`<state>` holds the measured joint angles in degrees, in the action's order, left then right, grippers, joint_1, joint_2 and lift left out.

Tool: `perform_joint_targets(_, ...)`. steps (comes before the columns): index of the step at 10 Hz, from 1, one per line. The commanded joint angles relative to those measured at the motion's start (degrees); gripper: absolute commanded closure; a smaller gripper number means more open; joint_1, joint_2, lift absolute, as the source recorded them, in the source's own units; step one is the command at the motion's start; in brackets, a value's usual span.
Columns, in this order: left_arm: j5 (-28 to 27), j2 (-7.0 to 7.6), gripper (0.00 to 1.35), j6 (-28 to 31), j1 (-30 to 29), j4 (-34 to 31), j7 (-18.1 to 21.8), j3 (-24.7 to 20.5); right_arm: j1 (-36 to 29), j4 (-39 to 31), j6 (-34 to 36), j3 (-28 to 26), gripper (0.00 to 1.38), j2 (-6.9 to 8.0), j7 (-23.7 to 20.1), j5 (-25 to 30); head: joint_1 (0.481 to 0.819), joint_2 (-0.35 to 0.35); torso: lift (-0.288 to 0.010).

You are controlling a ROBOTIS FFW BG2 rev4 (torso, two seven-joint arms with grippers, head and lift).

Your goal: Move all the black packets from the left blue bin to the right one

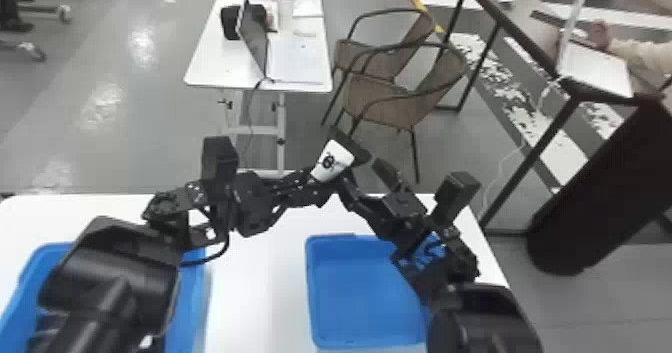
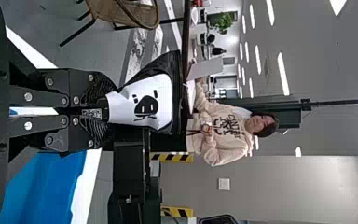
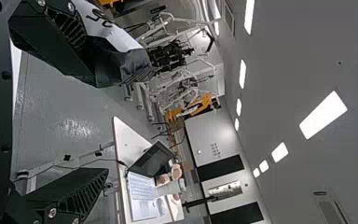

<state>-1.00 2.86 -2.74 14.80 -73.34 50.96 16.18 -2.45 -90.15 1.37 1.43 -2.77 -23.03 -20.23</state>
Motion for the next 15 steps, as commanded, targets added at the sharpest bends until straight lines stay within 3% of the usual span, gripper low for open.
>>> perform_joint_targets(1,-1.72,0.13,1.17,-0.16,-0.48,-0.49,0.01,-1.41,-0.36,-0.02,-0.05,-0.64,0.13,-0.22,0.09,-0.07,0.695,-0.189,0.0)
perform_joint_targets(5,-5.15,1.89,1.17,1.34,-2.5,-3.48,-0.07,-9.85,-2.03,-1.6,0.83,-1.69,0.13,-0.48,0.09,-2.8,0.695,-0.143,0.0)
perform_joint_targets(12,-4.8,-0.05,1.17,-0.07,-0.48,2.41,-1.04,-6.51,-1.33,-4.86,7.16,2.44,0.13,-0.83,-0.35,-8.6,0.695,-0.114,0.0)
perform_joint_targets(15,-0.58,-0.48,1.17,-0.42,0.23,2.94,-1.22,-4.05,1.57,-1.6,8.04,5.17,0.14,-0.92,-1.05,-9.65,0.695,-0.096,0.0)
